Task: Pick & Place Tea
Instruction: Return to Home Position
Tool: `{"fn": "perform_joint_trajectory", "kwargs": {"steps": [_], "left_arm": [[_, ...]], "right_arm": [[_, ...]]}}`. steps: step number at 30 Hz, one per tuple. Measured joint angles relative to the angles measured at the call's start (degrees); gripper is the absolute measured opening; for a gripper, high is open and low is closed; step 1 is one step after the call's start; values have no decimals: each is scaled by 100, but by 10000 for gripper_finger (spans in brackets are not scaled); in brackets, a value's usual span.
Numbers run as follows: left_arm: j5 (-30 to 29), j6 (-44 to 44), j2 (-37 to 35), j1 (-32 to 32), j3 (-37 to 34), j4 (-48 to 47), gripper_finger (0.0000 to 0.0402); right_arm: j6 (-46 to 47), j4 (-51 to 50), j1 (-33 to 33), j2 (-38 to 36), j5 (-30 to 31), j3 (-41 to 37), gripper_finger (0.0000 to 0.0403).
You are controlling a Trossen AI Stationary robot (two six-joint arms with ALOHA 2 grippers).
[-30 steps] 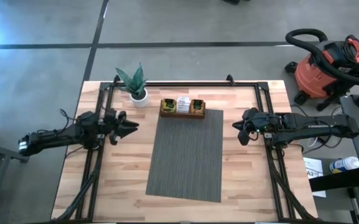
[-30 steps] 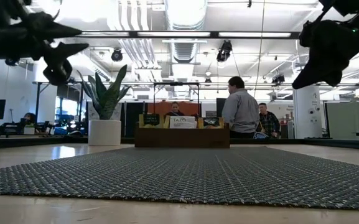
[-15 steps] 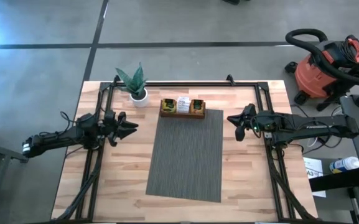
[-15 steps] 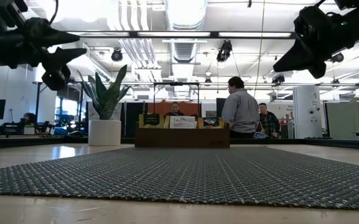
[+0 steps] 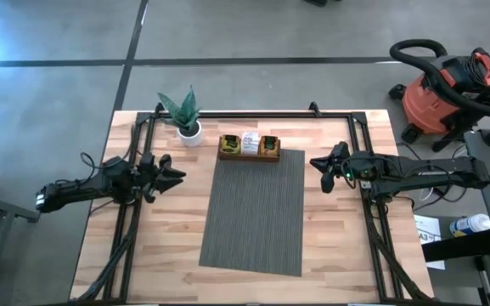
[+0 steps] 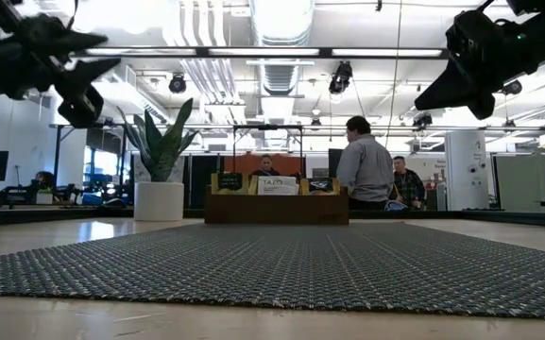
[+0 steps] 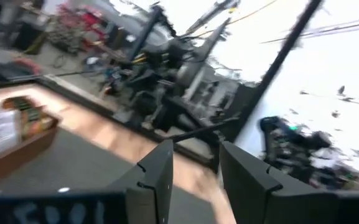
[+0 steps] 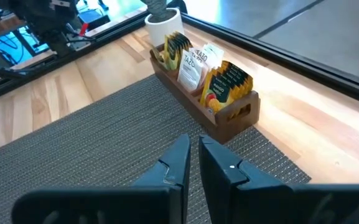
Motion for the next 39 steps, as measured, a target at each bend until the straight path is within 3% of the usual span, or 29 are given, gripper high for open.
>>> {"fn": "perform_joint_trajectory", "kwargs": {"steps": [4, 7, 10, 12, 15, 39], "left_arm": [[264, 332, -85, -268, 6, -78, 126], [430, 1686, -87, -465, -2, -532, 126], [-98, 3145, -88, -616, -2, -662, 126], [-635, 3516, -89, -649, -4, -755, 126], [-1301, 3507, -89, -644, -2, -862, 126], [-1322, 3193, -69, -649, 2, -822, 126]], "right_arm": [[0, 0, -3, 0, -17, 0, 34], [0, -2, -4, 2, -15, -1, 34], [0, 0, 0, 3, -13, -2, 34], [0, -3, 0, 2, -13, -4, 34], [0, -2, 0, 2, -13, -4, 34], [0, -2, 0, 2, -4, -4, 34]]}}
